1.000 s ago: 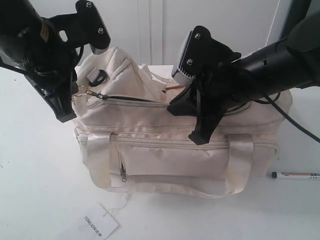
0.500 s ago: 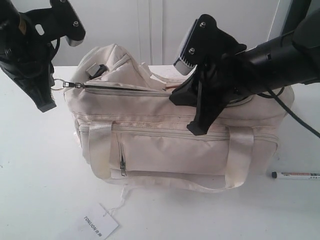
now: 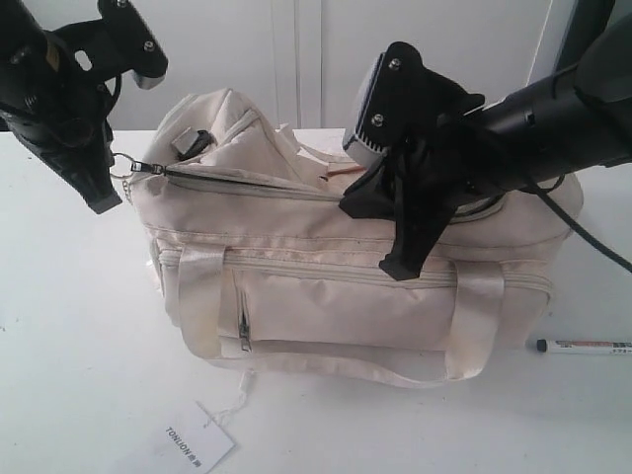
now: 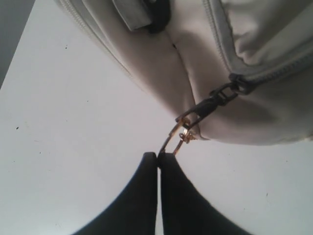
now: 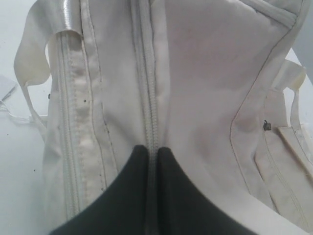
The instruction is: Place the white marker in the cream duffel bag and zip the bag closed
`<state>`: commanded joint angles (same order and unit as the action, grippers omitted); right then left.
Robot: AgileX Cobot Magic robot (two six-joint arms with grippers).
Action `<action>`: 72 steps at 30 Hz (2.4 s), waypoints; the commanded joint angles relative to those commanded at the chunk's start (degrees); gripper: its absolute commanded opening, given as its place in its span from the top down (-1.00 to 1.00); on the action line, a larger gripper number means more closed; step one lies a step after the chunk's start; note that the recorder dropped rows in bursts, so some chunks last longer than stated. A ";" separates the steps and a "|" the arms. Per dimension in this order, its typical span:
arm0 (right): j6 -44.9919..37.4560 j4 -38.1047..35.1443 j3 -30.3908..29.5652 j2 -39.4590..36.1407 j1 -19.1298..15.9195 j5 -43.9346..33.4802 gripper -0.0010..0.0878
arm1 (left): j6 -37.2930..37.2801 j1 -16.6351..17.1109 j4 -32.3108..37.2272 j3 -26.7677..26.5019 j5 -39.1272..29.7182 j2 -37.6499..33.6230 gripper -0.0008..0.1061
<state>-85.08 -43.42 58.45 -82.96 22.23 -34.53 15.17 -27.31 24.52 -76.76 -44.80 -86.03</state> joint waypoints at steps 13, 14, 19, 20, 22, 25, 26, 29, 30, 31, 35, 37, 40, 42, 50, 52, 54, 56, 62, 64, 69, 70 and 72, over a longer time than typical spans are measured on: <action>0.54 0.00 0.00 -1.29 0.00 -0.73 0.98 | 1.76 0.00 -9.18 0.00 0.23 -0.27 0.99; 0.54 0.00 0.00 -1.87 0.00 -1.21 0.98 | 1.76 0.00 -9.72 0.00 0.23 -0.27 0.99; 0.54 0.92 0.00 -3.60 0.00 -1.70 0.98 | 2.85 0.00 -11.37 0.00 0.23 -0.27 0.99; 0.54 0.92 0.00 -3.60 0.00 -1.58 0.98 | 2.85 0.00 -11.49 0.00 0.23 -0.27 0.99; 0.54 1.04 0.00 -3.60 0.00 -1.58 0.98 | 2.85 0.00 -11.61 0.00 0.23 -0.27 0.99; 0.54 2.65 0.00 -3.60 0.00 -1.58 0.98 | 2.85 0.00 -11.63 0.00 0.23 -0.77 0.99; 0.71 3.35 0.00 -3.60 0.00 -1.58 0.98 | 2.85 0.00 -11.63 0.00 0.23 -0.89 0.99; 3.25 6.65 0.00 -3.60 0.00 -1.58 0.98 | 2.85 0.00 -11.73 0.00 0.23 -1.61 0.99; 4.12 7.56 0.00 -3.60 0.00 -1.58 0.98 | 2.85 0.00 -11.72 0.00 0.23 -1.72 0.99; 4.65 7.79 0.00 -3.60 0.00 -1.44 0.98 | 2.85 0.00 -11.72 0.00 0.23 -1.84 0.99; 5.92 8.52 0.00 -3.60 0.00 -1.44 0.98 | 3.48 0.00 -11.72 0.00 0.23 -1.95 0.99; 5.92 8.51 0.00 -3.60 0.00 -1.18 0.98 | 4.10 0.00 -11.72 0.00 0.23 -1.95 0.99; 5.92 8.51 0.00 -3.60 0.00 -1.18 0.98 | 4.36 0.00 -11.72 0.00 0.23 -1.95 0.99; 5.92 8.51 0.00 -3.60 0.00 -1.46 0.98 | 4.36 0.00 -11.72 0.00 0.23 -1.95 0.99; 5.92 6.65 0.10 -3.60 0.00 -1.53 0.46 | 4.47 0.00 -11.72 0.00 0.23 -1.95 0.27; 5.92 3.71 0.22 -3.48 0.00 -1.53 0.27 | 4.47 0.00 -11.72 0.00 0.23 -1.83 0.19; 5.92 0.97 0.33 -3.00 0.00 -1.10 0.15 | 4.47 0.00 -11.61 0.00 0.23 -1.14 0.18; 5.92 -2.47 0.33 -1.91 0.00 -0.78 0.11 | 4.47 0.00 -11.12 0.00 0.23 -0.08 0.18; 7.56 -12.28 0.33 -0.19 0.00 -1.66 0.11 | 4.47 -0.11 -11.00 0.00 0.35 1.31 0.18; 8.63 -13.12 0.33 0.46 0.00 -1.66 0.11 | 4.56 -0.11 -11.25 0.00 0.62 1.41 0.18; 12.01 -13.39 0.33 2.34 0.00 -2.79 0.11 | 12.20 -0.11 -20.73 0.00 3.40 1.41 0.18; 12.01 -13.39 0.33 2.61 0.00 -3.26 0.11 | 15.23 -0.11 -23.29 0.00 3.83 1.41 0.18; 12.01 -13.39 0.33 3.35 0.00 -4.49 0.11 | 23.39 -0.11 -29.83 0.00 4.64 1.41 0.18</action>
<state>-73.07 -56.80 58.78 -79.61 22.23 -39.02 38.56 -27.42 -5.30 -76.76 -40.16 -84.62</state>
